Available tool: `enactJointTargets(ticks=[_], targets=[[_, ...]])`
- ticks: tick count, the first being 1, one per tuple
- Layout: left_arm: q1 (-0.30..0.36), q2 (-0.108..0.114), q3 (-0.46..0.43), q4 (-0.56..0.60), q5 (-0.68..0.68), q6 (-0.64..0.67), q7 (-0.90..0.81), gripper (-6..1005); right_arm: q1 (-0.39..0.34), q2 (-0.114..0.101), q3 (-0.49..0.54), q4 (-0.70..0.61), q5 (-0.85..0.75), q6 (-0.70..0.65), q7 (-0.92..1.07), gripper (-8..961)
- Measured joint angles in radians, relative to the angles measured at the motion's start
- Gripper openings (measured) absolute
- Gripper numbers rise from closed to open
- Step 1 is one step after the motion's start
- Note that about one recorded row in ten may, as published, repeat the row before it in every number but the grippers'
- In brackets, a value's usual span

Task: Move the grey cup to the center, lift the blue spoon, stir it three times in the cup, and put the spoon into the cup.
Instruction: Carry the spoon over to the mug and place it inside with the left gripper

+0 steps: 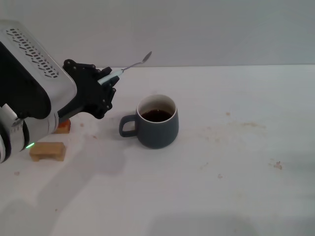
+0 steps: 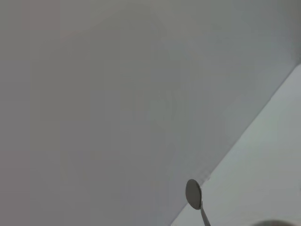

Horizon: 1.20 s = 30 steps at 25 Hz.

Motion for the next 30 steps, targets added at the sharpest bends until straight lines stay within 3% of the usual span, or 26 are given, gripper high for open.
enactJointTargets(ticks=[2,3,4,5,7,8,9,13,21,30], targets=[[0.000,0.000,0.000,0.000,0.000,0.000,0.000,138,0.000,0.000,0.000,0.000,0.000,0.000,0.000,-2],[0.014,-0.034,-0.037,-0.026,-0.015,-0.066,0.062,138,-0.001,0.000,0.000,0.000,0.000,0.001,0.000,-2],[0.014,-0.034,-0.037,-0.026,-0.015,-0.066,0.062,138,-0.001,0.000,0.000,0.000,0.000,0.001,0.000,-2],[0.024,-0.082,-0.087,-0.043,-0.070,-0.139,0.167,138,-0.001,0.000,0.000,0.000,0.000,0.001,0.000,-2],[0.029,-0.107,-0.105,-0.043,-0.089,-0.161,0.212,138,0.001,0.000,0.000,0.000,0.000,0.005,0.000,-2],[0.032,-0.139,-0.124,-0.039,-0.098,-0.189,0.259,138,0.001,0.000,0.000,0.000,0.000,0.010,0.000,-2],[0.032,-0.139,-0.124,-0.039,-0.098,-0.189,0.259,138,0.001,0.000,0.000,0.000,0.000,0.010,0.000,-2],[0.037,-0.200,-0.163,-0.034,-0.107,-0.250,0.329,137,0.002,0.000,0.000,0.000,0.000,0.014,0.000,-2],[0.038,-0.201,-0.159,-0.035,-0.119,-0.268,0.340,137,0.000,0.000,0.000,0.000,0.000,0.021,0.000,-2],[0.041,-0.202,-0.163,-0.076,-0.110,-0.377,0.343,137,0.000,0.000,0.000,0.000,0.000,0.023,0.000,-2]])
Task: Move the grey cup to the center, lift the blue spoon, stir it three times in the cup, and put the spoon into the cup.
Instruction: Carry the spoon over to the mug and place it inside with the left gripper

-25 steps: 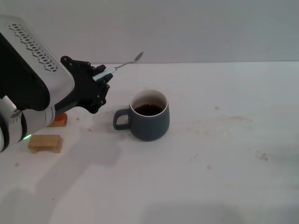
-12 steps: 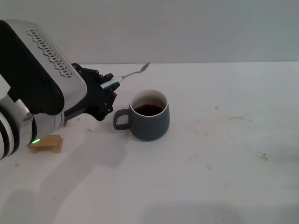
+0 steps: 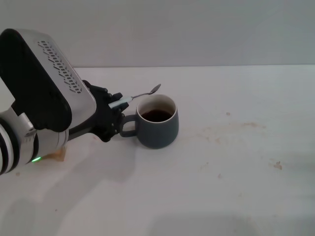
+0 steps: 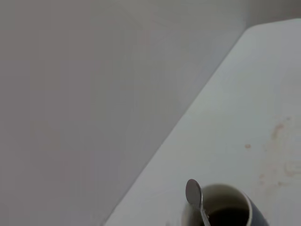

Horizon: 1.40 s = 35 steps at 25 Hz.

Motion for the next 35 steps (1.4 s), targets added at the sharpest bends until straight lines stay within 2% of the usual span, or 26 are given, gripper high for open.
enactJointTargets(ticks=[14,15,21,28,35], targets=[[-0.036,-0.002,-0.003,0.071,0.032,-0.039,0.001,137,-0.001,0.001,0.000,0.008,0.000,-0.001,0.000,-1],[-0.058,-0.002,-0.007,0.102,0.032,-0.039,0.001,137,-0.002,0.001,0.000,0.008,0.000,-0.002,0.000,-1],[-0.099,-0.002,-0.015,0.120,0.039,-0.056,0.002,137,-0.006,0.002,0.000,0.010,0.000,-0.006,0.000,-1],[-0.177,-0.002,-0.047,0.157,0.042,-0.149,0.002,137,-0.006,0.003,0.000,0.011,0.000,-0.007,0.000,-1],[-0.223,-0.003,-0.069,0.180,0.047,-0.194,0.002,137,-0.004,0.003,0.000,0.013,0.000,-0.005,0.000,-1]])
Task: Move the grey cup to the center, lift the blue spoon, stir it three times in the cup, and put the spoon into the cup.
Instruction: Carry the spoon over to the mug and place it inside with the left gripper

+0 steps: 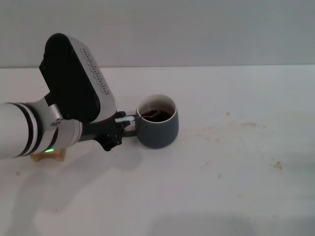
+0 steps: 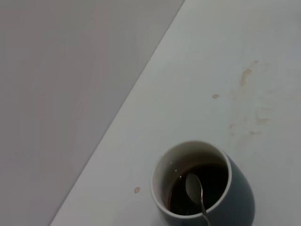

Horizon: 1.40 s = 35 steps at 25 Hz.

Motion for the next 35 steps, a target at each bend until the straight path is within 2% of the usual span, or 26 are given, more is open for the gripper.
enactJointTargets(ticks=[12,13,18,26,35], targets=[[-0.077,0.000,-0.038,0.066,0.007,-0.021,0.000,137,0.007,-0.002,0.000,-0.001,0.000,0.004,0.000,-1],[-0.101,-0.001,-0.039,0.088,0.007,-0.029,0.000,137,0.007,-0.003,0.000,-0.001,0.000,0.004,0.000,-1],[-0.140,0.000,-0.046,0.125,0.013,-0.036,0.000,137,0.009,-0.003,0.000,-0.004,0.000,0.005,0.000,-1],[-0.173,-0.001,-0.039,0.143,0.022,-0.051,0.000,137,0.021,-0.004,0.000,-0.007,0.000,0.019,0.000,-1],[-0.166,0.000,-0.035,0.121,0.022,-0.083,0.000,137,0.033,-0.005,0.000,-0.010,0.000,0.033,0.000,-1]])
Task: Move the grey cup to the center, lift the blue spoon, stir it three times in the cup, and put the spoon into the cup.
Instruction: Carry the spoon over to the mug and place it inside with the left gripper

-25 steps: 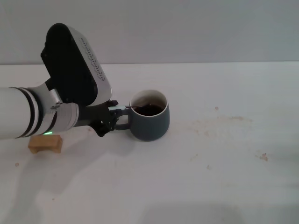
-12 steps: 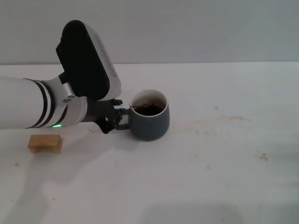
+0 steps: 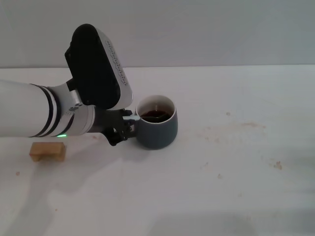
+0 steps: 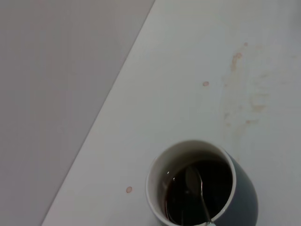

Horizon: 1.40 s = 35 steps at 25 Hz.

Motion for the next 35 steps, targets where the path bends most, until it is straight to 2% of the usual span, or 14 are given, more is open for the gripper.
enactJointTargets(ticks=[11,26,35], targets=[[0.041,0.000,-0.010,-0.052,0.037,-0.024,-0.002,137,0.004,0.001,0.000,0.005,0.000,0.000,0.000,-1],[-0.029,-0.002,-0.017,-0.003,0.037,-0.014,0.000,137,0.009,0.003,0.000,0.007,0.000,0.008,0.000,-1],[-0.009,-0.002,0.008,-0.044,0.036,-0.041,0.000,137,0.009,0.003,0.000,0.007,0.000,0.013,0.000,-1]])
